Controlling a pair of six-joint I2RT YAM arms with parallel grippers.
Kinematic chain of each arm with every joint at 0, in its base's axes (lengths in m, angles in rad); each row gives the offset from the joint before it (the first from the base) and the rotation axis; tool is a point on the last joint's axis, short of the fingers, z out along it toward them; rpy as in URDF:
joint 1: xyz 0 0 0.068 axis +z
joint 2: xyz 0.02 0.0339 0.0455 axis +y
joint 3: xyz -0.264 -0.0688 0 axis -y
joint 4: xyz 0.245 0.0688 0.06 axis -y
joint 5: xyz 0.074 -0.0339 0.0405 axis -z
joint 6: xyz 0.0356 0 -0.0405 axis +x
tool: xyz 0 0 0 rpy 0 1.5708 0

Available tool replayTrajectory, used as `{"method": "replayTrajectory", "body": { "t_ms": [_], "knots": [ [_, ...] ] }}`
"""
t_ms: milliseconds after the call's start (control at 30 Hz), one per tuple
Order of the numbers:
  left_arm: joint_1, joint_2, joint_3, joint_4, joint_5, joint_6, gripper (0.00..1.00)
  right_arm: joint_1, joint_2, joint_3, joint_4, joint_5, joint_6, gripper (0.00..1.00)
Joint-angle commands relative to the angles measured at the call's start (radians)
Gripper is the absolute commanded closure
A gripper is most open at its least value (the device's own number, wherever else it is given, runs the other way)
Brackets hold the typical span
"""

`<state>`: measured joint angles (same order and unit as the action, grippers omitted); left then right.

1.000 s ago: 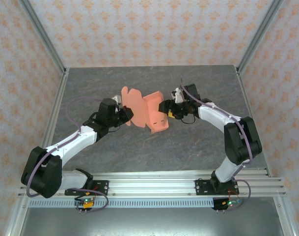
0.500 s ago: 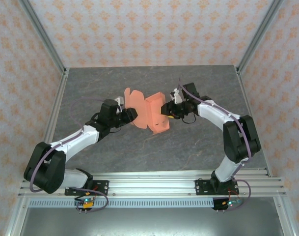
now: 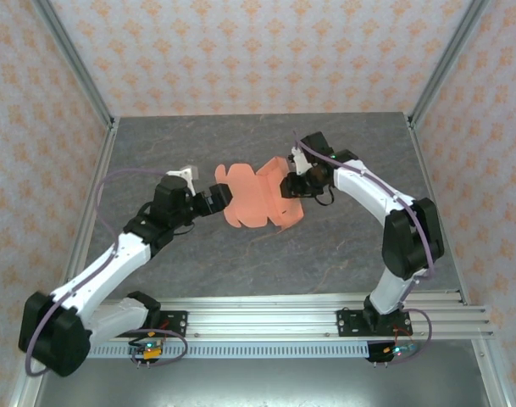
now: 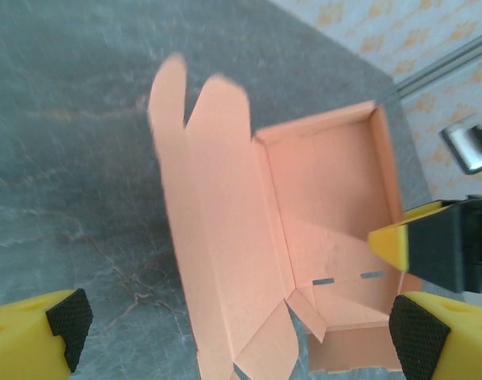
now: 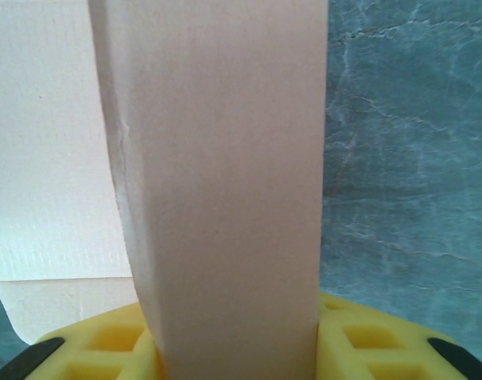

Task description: Fold the paper box

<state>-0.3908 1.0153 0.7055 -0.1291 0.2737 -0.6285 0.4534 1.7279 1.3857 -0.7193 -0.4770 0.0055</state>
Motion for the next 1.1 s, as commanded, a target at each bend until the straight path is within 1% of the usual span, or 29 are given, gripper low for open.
{"method": "replayTrajectory", "body": {
  "t_ms": [0,100,233,300,333,400,467,533,633,700,767,833,867,933,967,1067],
  "knots": [
    [0.007,-0.081,0.016,-0.108,-0.116,0.078,0.00,0.039,0.010,0.065,-0.121,0.198,-0.111,0.61],
    [0.017,-0.114,0.017,-0.095,-0.101,0.142,0.00,0.076,0.004,0.098,-0.155,0.251,-0.203,0.58],
    [0.037,-0.106,0.035,-0.050,-0.011,0.188,0.00,0.103,-0.051,0.084,-0.142,0.194,-0.384,0.57],
    [0.040,-0.101,0.055,-0.049,0.031,0.242,0.00,0.104,-0.082,0.073,-0.142,0.143,-0.468,0.57],
    [0.040,-0.102,0.060,-0.043,0.045,0.280,0.00,0.105,-0.098,0.061,-0.148,0.108,-0.536,0.57],
    [0.039,-0.112,0.040,-0.004,0.071,0.349,0.00,0.111,-0.133,0.026,-0.126,0.101,-0.636,0.57],
    [0.040,-0.129,-0.032,0.145,0.157,0.407,0.00,0.112,-0.167,-0.015,-0.106,0.087,-0.737,0.56],
    [0.037,-0.124,-0.114,0.294,0.231,0.426,0.00,0.112,-0.185,-0.037,-0.127,0.074,-0.829,0.53],
    [0.023,-0.091,-0.173,0.395,0.257,0.447,0.00,0.112,-0.186,-0.029,-0.207,0.078,-0.924,0.51],
    [-0.004,-0.064,-0.212,0.468,0.305,0.520,0.00,0.112,-0.183,-0.030,-0.264,0.063,-0.983,0.50],
    [-0.044,-0.028,-0.238,0.484,0.341,0.650,0.00,0.111,-0.189,-0.050,-0.277,0.069,-1.017,0.50],
    [-0.073,0.014,-0.224,0.415,0.358,0.772,0.00,0.112,-0.194,-0.075,-0.254,0.099,-1.029,0.51],
    [-0.081,0.036,-0.209,0.370,0.367,0.822,0.00,0.112,-0.196,-0.084,-0.236,0.115,-1.028,0.50],
    [-0.082,0.069,-0.221,0.392,0.369,0.850,0.00,0.111,-0.201,-0.088,-0.214,0.121,-1.004,0.48],
    [-0.082,0.081,-0.237,0.428,0.353,0.854,0.00,0.112,-0.209,-0.081,-0.209,0.112,-0.984,0.42],
    [-0.082,0.116,-0.260,0.486,0.255,0.863,0.00,0.111,-0.259,-0.079,-0.162,0.093,-0.938,0.39]
  ]
}}
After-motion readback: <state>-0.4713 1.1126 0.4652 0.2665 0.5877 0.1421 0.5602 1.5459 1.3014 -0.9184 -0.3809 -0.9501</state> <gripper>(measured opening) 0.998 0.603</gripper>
